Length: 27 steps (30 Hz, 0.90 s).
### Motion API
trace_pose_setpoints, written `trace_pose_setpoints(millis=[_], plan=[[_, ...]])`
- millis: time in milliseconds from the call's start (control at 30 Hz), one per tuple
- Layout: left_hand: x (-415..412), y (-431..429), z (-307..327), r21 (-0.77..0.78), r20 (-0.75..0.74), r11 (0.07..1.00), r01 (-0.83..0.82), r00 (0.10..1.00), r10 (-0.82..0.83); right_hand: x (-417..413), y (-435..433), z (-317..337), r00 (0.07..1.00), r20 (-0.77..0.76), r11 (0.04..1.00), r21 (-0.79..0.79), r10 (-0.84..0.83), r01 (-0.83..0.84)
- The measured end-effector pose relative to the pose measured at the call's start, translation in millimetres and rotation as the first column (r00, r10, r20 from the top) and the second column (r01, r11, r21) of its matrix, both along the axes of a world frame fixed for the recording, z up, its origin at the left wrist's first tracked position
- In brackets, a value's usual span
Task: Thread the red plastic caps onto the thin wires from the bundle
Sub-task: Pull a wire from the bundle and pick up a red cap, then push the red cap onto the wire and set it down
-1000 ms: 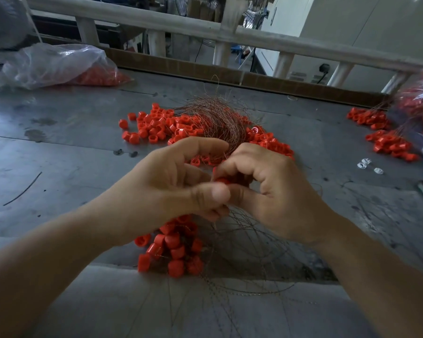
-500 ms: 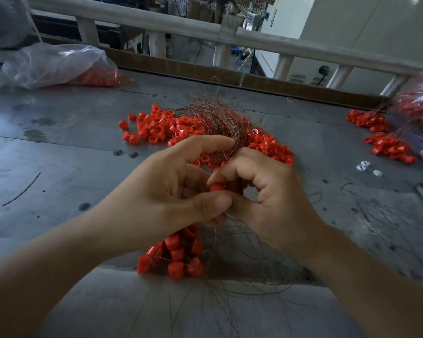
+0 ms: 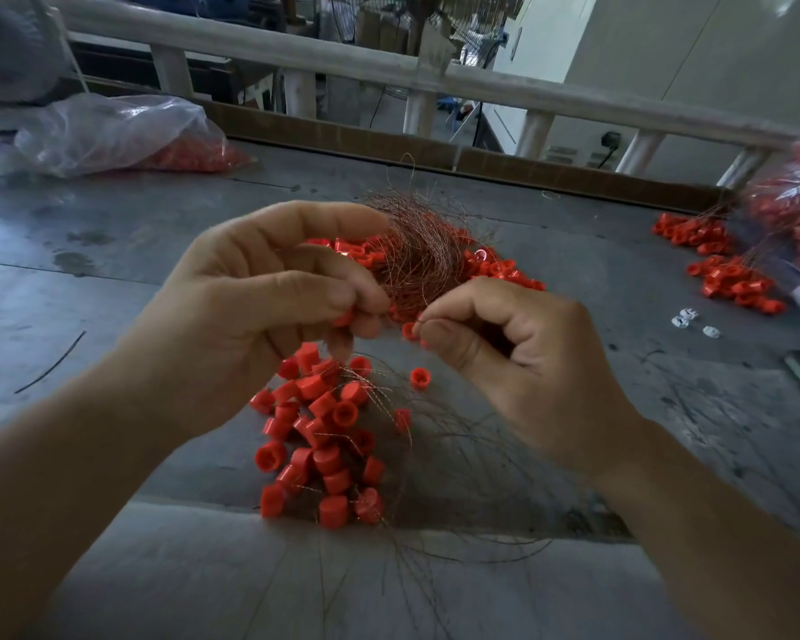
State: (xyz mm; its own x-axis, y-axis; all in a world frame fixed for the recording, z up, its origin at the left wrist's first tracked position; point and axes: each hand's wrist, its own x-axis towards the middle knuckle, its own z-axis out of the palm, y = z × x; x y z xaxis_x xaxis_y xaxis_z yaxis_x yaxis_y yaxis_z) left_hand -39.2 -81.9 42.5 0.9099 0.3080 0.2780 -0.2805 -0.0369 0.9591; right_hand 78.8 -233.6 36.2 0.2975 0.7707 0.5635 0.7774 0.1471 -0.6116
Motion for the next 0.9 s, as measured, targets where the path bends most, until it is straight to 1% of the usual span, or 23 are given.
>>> trace_pose_setpoints(millis=[67, 200, 300, 367, 433, 500, 533, 633, 667, 833, 900], plan=[[1, -1, 1, 0.052, 0.016, 0.998, -0.026, 1.000, 0.026, 2, -1, 1, 0.999, 0.035, 1.000, 0.005, -0.015, 0.015], [1, 7, 1, 0.079, 0.022, 0.992, -0.099, 0.995, 0.098, 7, -4, 4, 0.995, 0.048, 0.996, -0.009, -0.083, 0.084], [0, 18, -1, 0.072, 0.006, 0.979, -0.189, 0.982, 0.190, 16, -7, 9, 0.988, 0.035, 0.985, -0.082, -0.149, 0.151], [1, 20, -4, 0.179, -0.017, 0.950, -0.256, 0.965, 0.263, 21, -8, 9, 0.986, 0.031, 0.967, -0.191, -0.163, 0.166], [4, 18, -8, 0.368, -0.053, 0.882, -0.294, 0.941, 0.335, 24, -8, 7, 0.986, 0.034, 0.939, -0.300, -0.166, 0.168], [6, 17, -11, 0.493, -0.096, 0.826, -0.275, 0.926, 0.365, 28, -9, 7, 0.986, 0.027, 0.916, -0.366, -0.166, 0.164], [7, 17, -11, 0.511, -0.112, 0.818, -0.264, 0.923, 0.368, 29, -9, 8, 0.986, 0.017, 0.908, -0.387, -0.165, 0.159], [5, 21, -9, 0.469, -0.118, 0.842, -0.266, 0.926, 0.359, 30, -9, 10, 0.988, 0.010, 0.898, -0.415, -0.155, 0.145], [5, 22, -8, 0.482, -0.124, 0.837, -0.260, 0.925, 0.359, 30, -9, 10, 0.989, 0.009, 0.895, -0.425, -0.146, 0.136], [6, 25, -16, 0.618, -0.240, 0.779, -0.110, 0.917, 0.319, 29, -8, 4, 0.993, 0.051, 0.827, -0.549, -0.111, 0.121], [7, 24, -20, 0.654, -0.256, 0.752, -0.079, 0.913, 0.319, 30, -7, 4, 0.992, 0.054, 0.813, -0.568, -0.115, 0.125]])
